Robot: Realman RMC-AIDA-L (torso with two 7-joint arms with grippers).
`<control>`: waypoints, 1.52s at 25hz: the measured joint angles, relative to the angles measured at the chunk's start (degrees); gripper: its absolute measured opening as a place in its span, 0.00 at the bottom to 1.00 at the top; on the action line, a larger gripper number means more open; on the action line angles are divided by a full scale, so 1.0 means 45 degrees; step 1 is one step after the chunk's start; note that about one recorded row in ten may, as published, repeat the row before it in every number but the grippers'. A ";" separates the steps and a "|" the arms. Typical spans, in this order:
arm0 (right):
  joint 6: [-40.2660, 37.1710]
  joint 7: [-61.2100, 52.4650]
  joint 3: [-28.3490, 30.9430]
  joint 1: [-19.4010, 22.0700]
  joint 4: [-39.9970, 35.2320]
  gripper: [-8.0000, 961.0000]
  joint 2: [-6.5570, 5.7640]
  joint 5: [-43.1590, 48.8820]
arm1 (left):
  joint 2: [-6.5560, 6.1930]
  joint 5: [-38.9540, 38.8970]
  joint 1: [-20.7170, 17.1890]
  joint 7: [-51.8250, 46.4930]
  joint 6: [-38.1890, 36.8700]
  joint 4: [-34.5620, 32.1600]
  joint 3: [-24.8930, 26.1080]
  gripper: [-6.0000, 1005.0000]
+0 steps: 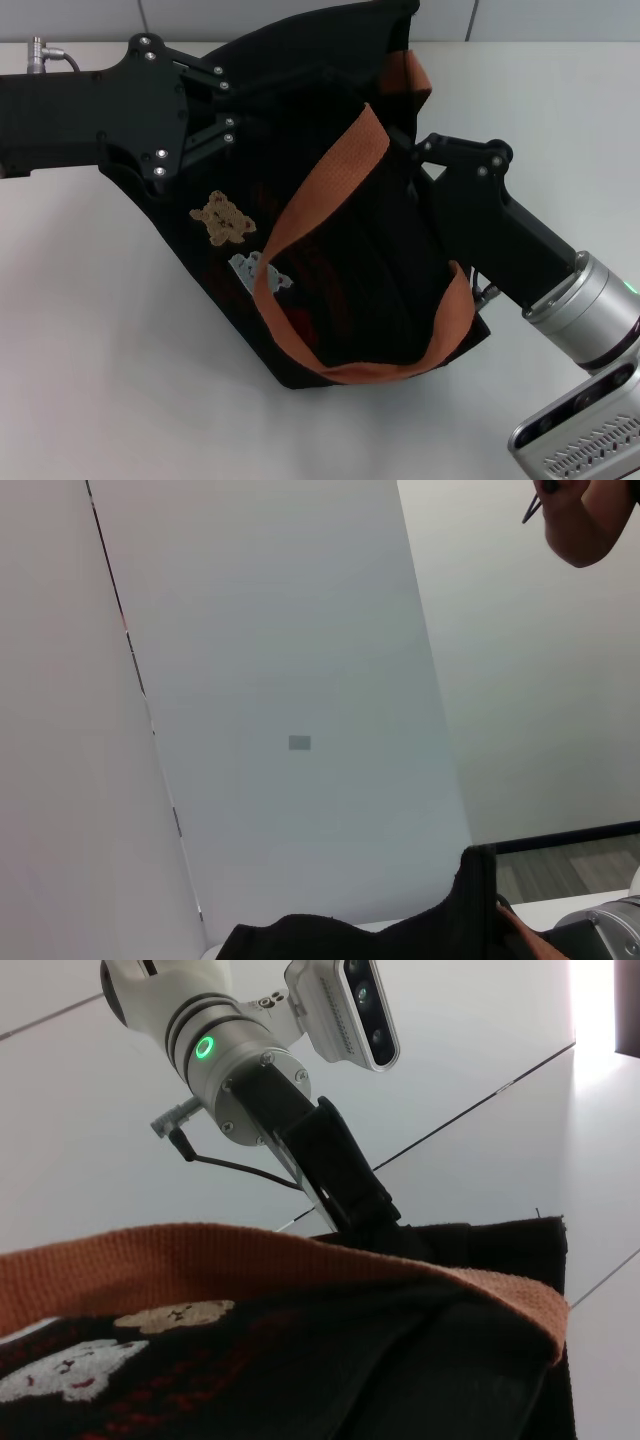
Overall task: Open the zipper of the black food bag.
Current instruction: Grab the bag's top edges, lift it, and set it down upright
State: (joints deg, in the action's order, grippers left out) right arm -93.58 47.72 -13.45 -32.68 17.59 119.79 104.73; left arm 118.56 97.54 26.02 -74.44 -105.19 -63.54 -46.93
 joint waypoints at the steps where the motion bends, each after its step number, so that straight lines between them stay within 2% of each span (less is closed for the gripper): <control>1: -0.0001 0.0001 0.0001 -0.0001 -0.0001 0.20 0.0000 0.0000 | 0.0000 0.0001 0.0001 0.0000 -0.0001 0.0000 0.0000 0.11; 5: -0.0006 -0.0038 0.0009 -0.0003 -0.0004 0.08 0.0000 -0.0001 | 0.0000 0.0003 0.0000 0.0000 -0.0004 0.0000 0.0000 0.11; 20: -0.0046 -0.0576 -0.0059 -0.0040 -0.0021 0.01 -0.0013 0.0009 | 0.0000 0.0004 -0.0056 0.0021 0.0012 0.0020 0.0000 0.11; 38: -0.0858 -0.2798 -0.0137 0.0187 -0.1059 0.01 -0.0040 0.0028 | -0.0041 -0.0269 -0.0119 0.0352 0.0354 0.0530 0.0220 0.11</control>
State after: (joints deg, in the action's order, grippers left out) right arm -97.44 35.13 -14.07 -31.84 12.83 119.61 104.86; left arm 118.38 96.33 25.48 -72.86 -103.60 -61.16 -45.94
